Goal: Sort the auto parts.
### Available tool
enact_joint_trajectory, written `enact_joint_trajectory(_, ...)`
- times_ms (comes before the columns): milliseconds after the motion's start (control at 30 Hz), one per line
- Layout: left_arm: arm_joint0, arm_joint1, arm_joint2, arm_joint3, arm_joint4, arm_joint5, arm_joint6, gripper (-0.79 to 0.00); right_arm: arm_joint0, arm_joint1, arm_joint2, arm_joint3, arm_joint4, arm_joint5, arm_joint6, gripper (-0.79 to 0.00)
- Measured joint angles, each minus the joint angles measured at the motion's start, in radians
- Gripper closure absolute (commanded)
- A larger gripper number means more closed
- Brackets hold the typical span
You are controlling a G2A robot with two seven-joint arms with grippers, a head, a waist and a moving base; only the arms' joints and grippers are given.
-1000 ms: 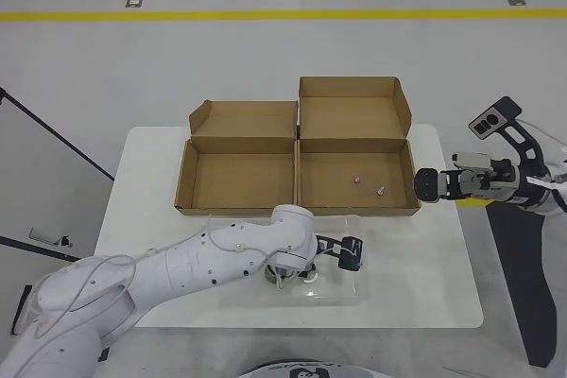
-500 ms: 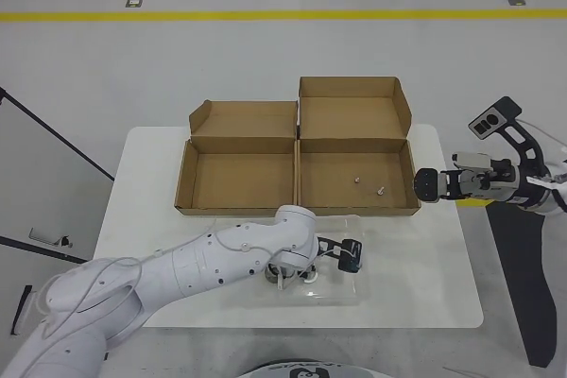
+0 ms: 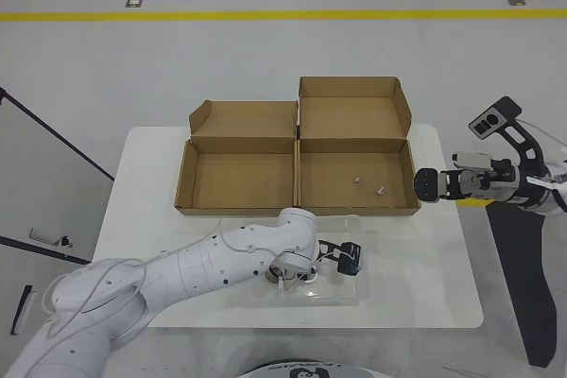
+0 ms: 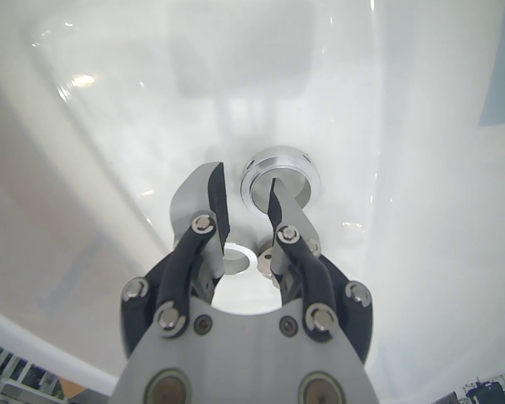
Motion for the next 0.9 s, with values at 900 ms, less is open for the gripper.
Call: enact_joint_trajectory(900,0.015,-0.01,-0.005,0.024,0.012,0.003,-0.003,0.0,0.0,0.0,0.0,0.0,0.0,0.0,0.0,-0.785)
